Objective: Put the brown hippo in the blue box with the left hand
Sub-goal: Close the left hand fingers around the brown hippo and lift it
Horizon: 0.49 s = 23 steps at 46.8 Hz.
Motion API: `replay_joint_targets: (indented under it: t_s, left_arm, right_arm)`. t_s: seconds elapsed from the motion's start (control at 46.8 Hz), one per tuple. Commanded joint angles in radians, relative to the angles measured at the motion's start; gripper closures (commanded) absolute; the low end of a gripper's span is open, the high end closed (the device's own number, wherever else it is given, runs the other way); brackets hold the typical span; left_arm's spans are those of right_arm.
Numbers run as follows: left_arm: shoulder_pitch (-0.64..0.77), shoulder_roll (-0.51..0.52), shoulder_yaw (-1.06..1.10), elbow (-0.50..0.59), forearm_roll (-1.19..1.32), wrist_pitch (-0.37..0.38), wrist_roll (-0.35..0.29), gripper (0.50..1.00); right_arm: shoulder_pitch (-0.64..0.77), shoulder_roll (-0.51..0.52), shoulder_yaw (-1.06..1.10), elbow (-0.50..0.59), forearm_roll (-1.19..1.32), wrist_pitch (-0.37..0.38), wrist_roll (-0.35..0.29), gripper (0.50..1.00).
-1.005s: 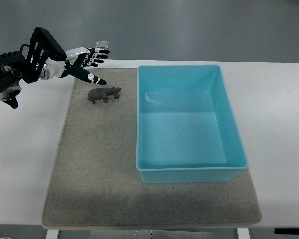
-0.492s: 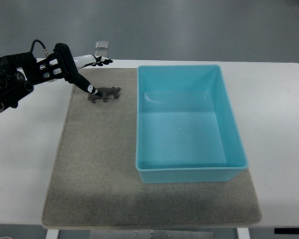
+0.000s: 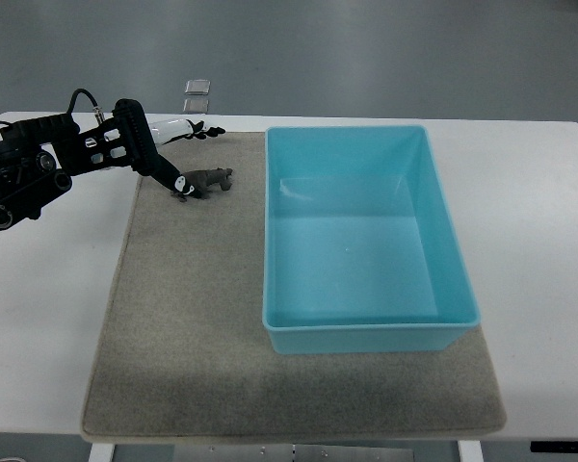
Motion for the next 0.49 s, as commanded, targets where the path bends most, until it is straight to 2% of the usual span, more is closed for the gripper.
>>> replay_joint_targets:
  t_s: [0.0, 0.107, 0.235, 0.47]
  left_arm:
    - [-0.001, 0.000, 0.001, 0.000, 0.002, 0.000, 0.000, 0.546]
    - [0.000, 0.000, 0.011, 0.006, 0.003, 0.000, 0.000, 0.598]
    - [0.000, 0.000, 0.020, 0.009, 0.003, 0.001, 0.000, 0.602]
    - [0.002, 0.000, 0.021, 0.016, 0.003, 0.004, 0.000, 0.647]
  right_arm:
    - [0.000, 0.000, 0.000, 0.000, 0.000, 0.000, 0.000, 0.564]
    - [0.000, 0.000, 0.000, 0.000, 0.000, 0.001, 0.000, 0.564]
    - [0.000, 0.000, 0.000, 0.000, 0.000, 0.000, 0.000, 0.564]
    - [0.000, 0.000, 0.000, 0.000, 0.000, 0.000, 0.000, 0.564]
